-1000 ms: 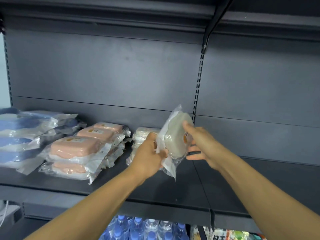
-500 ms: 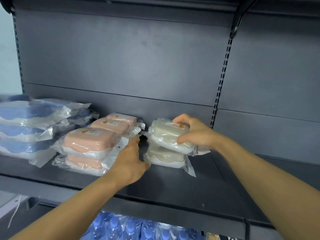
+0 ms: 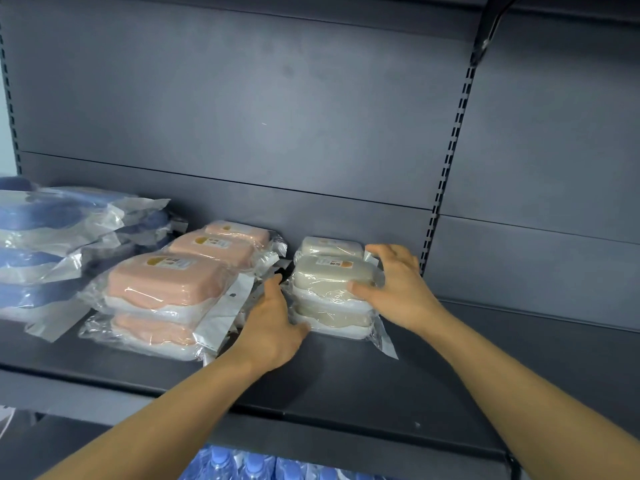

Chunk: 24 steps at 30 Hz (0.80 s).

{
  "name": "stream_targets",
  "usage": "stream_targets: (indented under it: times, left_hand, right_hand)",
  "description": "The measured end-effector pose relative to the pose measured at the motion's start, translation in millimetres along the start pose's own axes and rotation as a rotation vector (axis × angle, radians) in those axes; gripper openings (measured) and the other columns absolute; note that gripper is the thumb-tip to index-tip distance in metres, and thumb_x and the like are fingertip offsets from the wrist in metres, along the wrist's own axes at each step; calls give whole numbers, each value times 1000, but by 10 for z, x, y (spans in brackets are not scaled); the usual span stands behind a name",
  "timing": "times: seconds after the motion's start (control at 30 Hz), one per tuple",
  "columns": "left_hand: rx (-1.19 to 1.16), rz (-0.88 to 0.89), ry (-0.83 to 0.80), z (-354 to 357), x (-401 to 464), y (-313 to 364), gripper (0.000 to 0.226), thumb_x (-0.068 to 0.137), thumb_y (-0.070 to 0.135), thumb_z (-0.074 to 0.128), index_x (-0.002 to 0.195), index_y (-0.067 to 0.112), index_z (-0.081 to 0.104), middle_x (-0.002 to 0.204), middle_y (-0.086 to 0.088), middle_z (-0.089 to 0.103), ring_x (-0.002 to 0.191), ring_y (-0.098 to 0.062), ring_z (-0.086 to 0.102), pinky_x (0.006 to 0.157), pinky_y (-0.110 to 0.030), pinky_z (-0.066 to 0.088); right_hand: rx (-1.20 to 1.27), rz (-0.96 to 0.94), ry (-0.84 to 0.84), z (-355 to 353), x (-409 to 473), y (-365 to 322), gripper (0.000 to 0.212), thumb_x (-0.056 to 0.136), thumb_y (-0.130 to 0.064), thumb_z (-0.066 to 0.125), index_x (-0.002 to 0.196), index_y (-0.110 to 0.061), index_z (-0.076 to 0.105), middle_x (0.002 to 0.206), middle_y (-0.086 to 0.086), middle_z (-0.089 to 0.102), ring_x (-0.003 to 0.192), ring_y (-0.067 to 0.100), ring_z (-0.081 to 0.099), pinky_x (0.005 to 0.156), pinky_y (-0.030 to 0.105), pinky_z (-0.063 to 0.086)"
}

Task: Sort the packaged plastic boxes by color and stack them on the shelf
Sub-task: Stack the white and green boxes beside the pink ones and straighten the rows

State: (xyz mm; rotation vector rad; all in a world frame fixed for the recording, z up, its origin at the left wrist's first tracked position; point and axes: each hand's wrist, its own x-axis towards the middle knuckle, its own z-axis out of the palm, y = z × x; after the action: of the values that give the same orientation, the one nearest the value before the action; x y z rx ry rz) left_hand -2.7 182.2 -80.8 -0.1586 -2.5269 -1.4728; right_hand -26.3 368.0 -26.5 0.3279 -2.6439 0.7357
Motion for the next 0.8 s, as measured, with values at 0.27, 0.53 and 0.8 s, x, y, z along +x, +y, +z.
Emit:
stream_targets:
  times: [0.27, 0.53, 0.8]
  left_hand:
    - [117, 43, 65, 145, 117, 37, 70, 87, 11, 62, 142, 20, 17, 119, -7, 54, 102, -21, 52, 84, -26, 38]
    - [142, 13, 68, 181, 308, 11, 68, 86, 11, 62, 139, 20, 21, 121, -9, 53, 107, -26, 53, 89, -34, 41]
    - [137, 7, 48, 192, 392, -49, 77, 83, 8, 64, 142, 21, 16, 133, -9, 48, 119, -27, 49, 94, -35, 39]
  right_hand:
    - [13, 64, -141, 107, -86, 100, 75, 86, -26, 64, 146, -36, 20, 132, 2, 34, 97, 14, 41, 82, 23, 33]
    - [-94, 116, -101, 313, 56, 102, 72, 92, -26, 56, 149, -33, 12, 135, 6, 33, 105, 25, 53, 88, 34, 47]
    - [-154, 132, -120, 330, 84, 96, 79, 92, -36, 54, 150, -33, 1, 140, 9, 31, 115, 28, 48, 93, 40, 46]
